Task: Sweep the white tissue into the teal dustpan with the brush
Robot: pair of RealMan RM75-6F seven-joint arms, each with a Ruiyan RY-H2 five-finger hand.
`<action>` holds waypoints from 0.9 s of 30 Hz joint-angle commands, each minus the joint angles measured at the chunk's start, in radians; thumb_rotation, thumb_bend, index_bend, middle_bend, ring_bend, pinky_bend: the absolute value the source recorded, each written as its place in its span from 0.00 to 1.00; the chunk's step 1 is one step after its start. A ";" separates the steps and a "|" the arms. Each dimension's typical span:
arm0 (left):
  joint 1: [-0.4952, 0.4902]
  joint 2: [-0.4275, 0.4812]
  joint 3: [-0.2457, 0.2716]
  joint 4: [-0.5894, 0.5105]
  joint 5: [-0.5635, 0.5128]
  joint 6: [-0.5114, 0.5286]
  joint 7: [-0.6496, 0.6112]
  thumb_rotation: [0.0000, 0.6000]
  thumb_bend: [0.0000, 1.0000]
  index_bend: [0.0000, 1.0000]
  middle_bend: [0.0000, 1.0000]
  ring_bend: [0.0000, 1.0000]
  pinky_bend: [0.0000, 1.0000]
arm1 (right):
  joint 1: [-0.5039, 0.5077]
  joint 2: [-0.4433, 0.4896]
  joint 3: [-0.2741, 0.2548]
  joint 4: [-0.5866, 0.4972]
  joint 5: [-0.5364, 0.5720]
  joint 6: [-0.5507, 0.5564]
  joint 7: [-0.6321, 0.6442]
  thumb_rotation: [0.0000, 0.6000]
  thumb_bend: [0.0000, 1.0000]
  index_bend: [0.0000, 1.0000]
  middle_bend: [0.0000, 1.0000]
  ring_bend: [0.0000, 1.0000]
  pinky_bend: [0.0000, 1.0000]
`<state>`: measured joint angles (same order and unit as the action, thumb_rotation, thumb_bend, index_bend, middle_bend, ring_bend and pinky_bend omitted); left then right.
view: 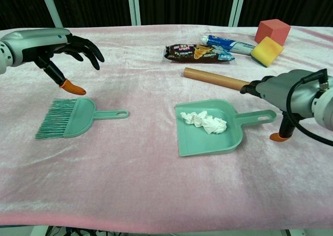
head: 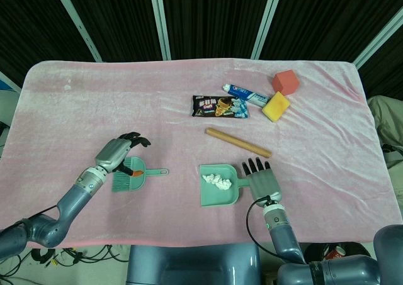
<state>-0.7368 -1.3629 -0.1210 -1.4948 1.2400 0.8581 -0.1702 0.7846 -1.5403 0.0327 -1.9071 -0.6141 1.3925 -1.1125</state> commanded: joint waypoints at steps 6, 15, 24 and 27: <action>0.173 0.149 0.079 -0.177 0.058 0.282 0.227 1.00 0.10 0.17 0.11 0.01 0.10 | -0.107 0.181 -0.090 -0.058 -0.273 0.072 0.194 1.00 0.16 0.00 0.00 0.01 0.14; 0.405 0.278 0.156 -0.270 0.137 0.597 0.294 1.00 0.10 0.08 0.02 0.00 0.05 | -0.284 0.400 -0.171 -0.005 -0.517 0.101 0.597 1.00 0.13 0.00 0.00 0.00 0.14; 0.584 0.299 0.167 -0.156 0.123 0.779 0.200 1.00 0.09 0.04 0.00 0.00 0.03 | -0.447 0.480 -0.181 0.073 -0.603 0.194 0.828 1.00 0.13 0.00 0.00 0.00 0.13; 0.623 0.293 0.159 -0.115 0.130 0.822 0.163 1.00 0.09 0.03 0.00 0.00 0.02 | -0.500 0.480 -0.164 0.110 -0.611 0.243 0.869 1.00 0.13 0.00 0.00 0.00 0.13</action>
<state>-0.1353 -1.0682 0.0417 -1.6319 1.3668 1.6575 0.0170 0.3177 -1.0658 -0.1410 -1.8247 -1.2130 1.6038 -0.2687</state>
